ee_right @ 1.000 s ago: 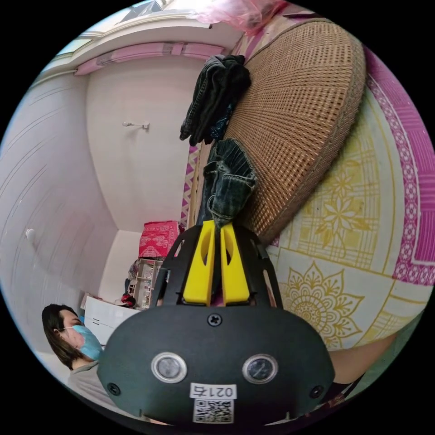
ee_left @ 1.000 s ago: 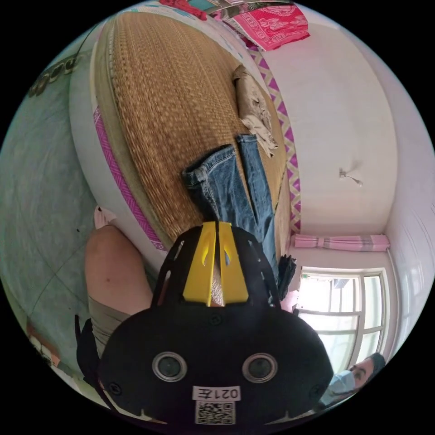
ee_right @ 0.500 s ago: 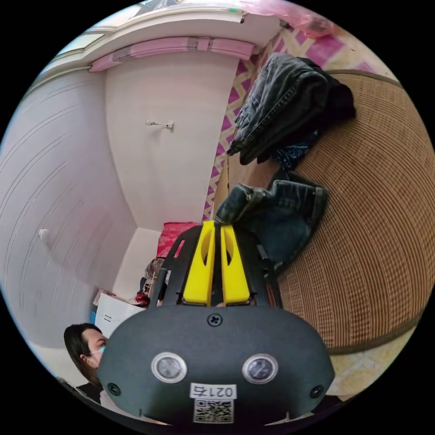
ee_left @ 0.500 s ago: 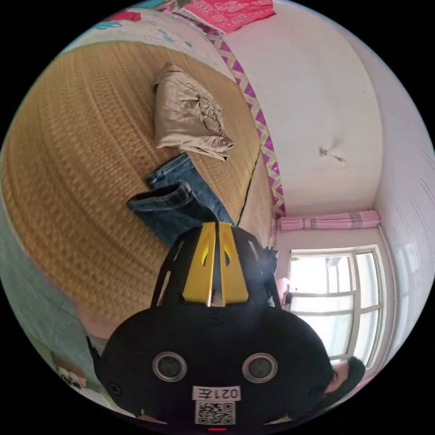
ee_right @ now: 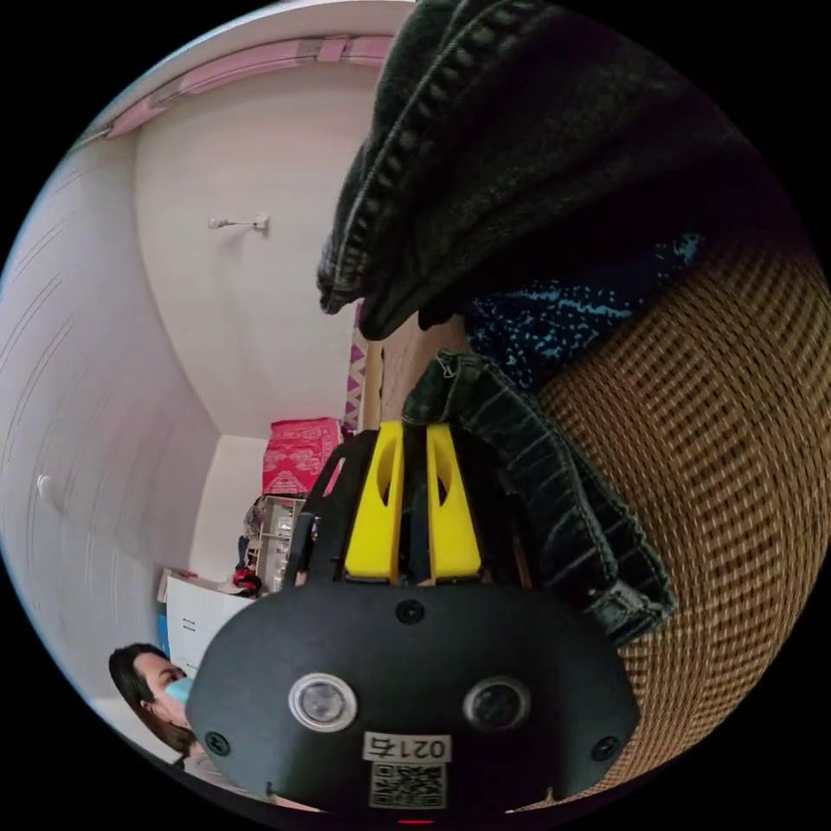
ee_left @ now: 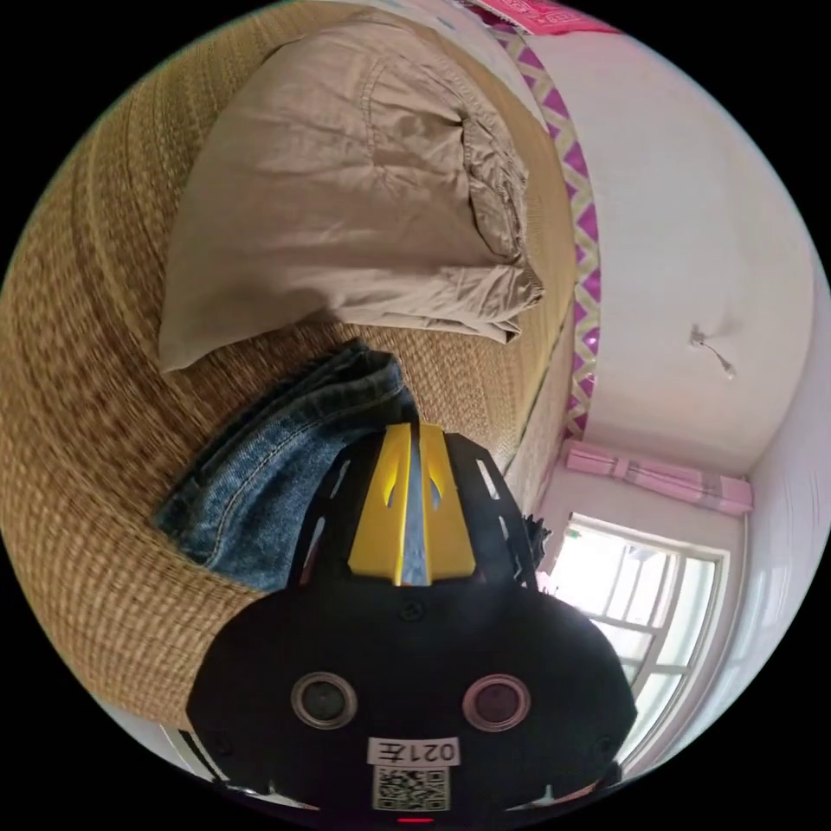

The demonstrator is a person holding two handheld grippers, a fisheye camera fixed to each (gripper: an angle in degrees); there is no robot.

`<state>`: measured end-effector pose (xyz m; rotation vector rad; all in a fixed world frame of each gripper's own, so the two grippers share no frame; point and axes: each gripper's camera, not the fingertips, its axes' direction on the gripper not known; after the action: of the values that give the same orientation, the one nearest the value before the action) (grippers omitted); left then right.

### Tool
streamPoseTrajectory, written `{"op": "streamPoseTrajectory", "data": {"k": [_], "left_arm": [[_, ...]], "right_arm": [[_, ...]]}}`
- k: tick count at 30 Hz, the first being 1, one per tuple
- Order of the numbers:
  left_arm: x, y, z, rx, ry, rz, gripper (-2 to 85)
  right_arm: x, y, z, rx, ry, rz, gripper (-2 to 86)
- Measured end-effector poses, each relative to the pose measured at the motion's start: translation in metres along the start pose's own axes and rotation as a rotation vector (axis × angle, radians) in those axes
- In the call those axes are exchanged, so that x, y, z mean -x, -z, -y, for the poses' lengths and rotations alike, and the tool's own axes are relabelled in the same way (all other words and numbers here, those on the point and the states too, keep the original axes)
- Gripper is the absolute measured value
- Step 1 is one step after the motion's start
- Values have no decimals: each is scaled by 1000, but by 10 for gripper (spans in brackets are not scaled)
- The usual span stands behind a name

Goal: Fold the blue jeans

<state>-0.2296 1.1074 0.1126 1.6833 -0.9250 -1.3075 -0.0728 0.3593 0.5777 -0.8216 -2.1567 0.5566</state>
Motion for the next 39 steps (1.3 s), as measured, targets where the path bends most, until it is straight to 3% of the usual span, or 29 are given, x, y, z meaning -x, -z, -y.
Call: {"op": "streamPoseTrajectory", "data": {"k": [4,6,9,12,16,17,19,22,25,27,28,30,35,39], "left_arm": [[15,48,-24,-80,-149,-90,-9],[8,60,-45,-94,-301,-180,-9],[-22,23,-84,56,-510,-223,-9],[-57,-31,-129,178,-677,-73,-9],[-69,-63,-176,156,-859,251,-10],[-55,-67,-177,182,-846,315,-10],[-34,-53,-171,180,-822,224,-10],[-4,-24,-150,192,-664,107,-10],[10,28,-151,11,-705,7,-10],[33,30,-134,62,-610,118,-10],[51,38,-122,69,-554,7,-10],[71,54,-110,66,-456,-65,-9],[113,163,-112,-252,-394,-176,-8],[142,189,-106,-252,-287,-176,2]], "right_arm": [[56,16,-29,-9,148,111,18],[129,-21,-66,160,414,85,0],[223,-112,-150,398,764,-24,-8],[288,-216,-260,577,1134,-310,-9],[286,-293,-331,753,1252,-602,-9],[280,-297,-343,799,1237,-567,-9],[289,-288,-348,743,1242,-552,-10],[315,-296,-353,804,1220,-591,-9],[355,-288,-376,703,1313,-519,-10],[348,-307,-395,687,1341,-685,-10],[336,-319,-402,749,1355,-755,-9],[342,-315,-413,695,1384,-747,-9],[366,-322,-420,669,1393,-811,-7],[379,-317,-415,637,1381,-806,-7]]}}
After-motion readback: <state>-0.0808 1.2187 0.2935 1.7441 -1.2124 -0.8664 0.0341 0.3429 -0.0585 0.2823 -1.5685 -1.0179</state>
